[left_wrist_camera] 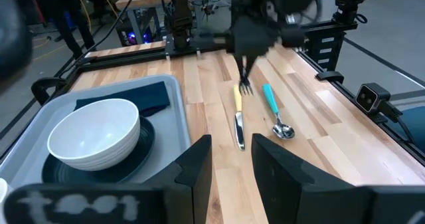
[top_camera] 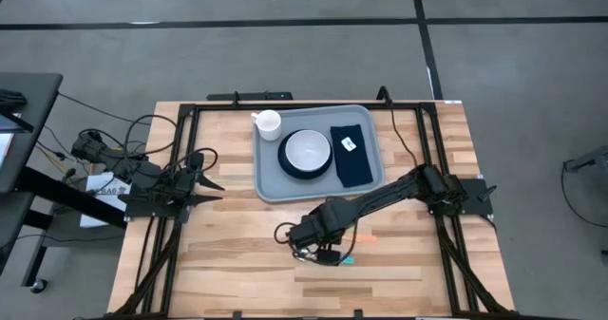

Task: Set up tray
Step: Put the orange fork on the dark blue napkin to the right of the black plate

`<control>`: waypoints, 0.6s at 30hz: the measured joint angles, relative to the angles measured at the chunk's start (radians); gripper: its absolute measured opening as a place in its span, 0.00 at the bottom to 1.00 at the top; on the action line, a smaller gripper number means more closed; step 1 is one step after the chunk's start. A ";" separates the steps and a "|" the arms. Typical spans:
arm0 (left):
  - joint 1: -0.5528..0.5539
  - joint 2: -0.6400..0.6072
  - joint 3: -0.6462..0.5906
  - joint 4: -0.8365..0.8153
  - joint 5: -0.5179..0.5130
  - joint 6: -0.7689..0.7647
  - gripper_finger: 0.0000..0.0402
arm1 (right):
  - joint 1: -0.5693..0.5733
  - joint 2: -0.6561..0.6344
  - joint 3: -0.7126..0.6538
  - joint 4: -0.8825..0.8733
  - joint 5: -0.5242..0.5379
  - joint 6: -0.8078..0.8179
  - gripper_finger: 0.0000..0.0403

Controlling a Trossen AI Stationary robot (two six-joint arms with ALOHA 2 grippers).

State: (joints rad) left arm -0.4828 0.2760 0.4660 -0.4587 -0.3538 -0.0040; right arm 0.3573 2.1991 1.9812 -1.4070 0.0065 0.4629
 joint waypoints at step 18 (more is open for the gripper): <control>0.000 0.000 0.000 0.000 0.000 0.000 0.24 | -0.089 -0.342 -0.027 -0.144 0.161 0.220 0.03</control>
State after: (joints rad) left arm -0.4828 0.2756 0.4664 -0.4591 -0.3542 -0.0040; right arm 0.2681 1.8570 1.9537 -1.5507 0.1673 0.6832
